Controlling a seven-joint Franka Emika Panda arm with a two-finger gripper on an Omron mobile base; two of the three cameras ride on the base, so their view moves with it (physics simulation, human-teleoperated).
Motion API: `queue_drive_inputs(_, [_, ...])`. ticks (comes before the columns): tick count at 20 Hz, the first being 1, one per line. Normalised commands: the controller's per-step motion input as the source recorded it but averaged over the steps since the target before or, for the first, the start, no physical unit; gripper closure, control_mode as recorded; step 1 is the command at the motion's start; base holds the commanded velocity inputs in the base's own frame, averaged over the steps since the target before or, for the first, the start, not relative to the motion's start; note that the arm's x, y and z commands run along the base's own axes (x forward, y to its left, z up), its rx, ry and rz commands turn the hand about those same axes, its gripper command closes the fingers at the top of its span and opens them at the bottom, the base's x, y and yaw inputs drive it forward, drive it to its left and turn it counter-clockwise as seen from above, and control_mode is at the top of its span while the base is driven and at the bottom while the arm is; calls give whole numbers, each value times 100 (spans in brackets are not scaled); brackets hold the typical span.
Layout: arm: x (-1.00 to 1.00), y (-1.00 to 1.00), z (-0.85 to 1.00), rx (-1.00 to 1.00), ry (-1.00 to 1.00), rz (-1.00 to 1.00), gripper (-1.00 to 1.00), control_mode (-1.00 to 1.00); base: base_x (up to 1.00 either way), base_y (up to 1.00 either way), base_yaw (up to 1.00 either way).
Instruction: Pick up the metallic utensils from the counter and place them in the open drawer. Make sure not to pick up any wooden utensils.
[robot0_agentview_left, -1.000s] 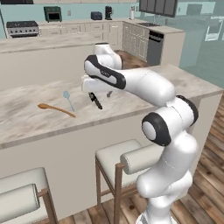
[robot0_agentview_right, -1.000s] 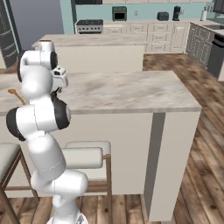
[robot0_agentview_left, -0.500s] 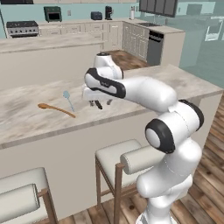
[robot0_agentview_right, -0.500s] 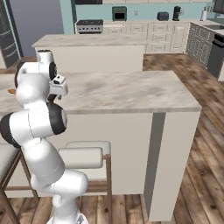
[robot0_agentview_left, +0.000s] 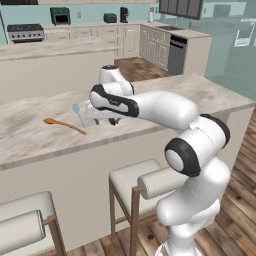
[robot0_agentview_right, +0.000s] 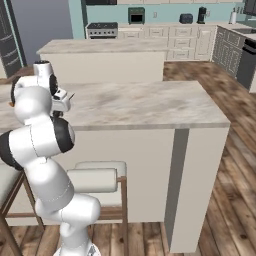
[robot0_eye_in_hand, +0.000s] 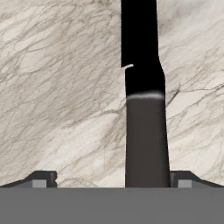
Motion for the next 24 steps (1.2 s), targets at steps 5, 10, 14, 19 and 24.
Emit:
queue_drive_inputs(5, [0,9,-7,0,0,-1,-100,-100,0,0,0])
queue_drive_inputs(10, [0,1,-16,0,0,0,-100,-100,0,0,0])
queue_drive_inputs(14, [0,-6,-26,0,0,-8,-100,-100,0,0,0])
queue_drive_inputs(19, [2,-23,-21,0,0,-18,-100,-100,0,0,0])
queue_drive_inputs(24, [0,-8,-34,0,0,-18,-100,-100,0,0,0])
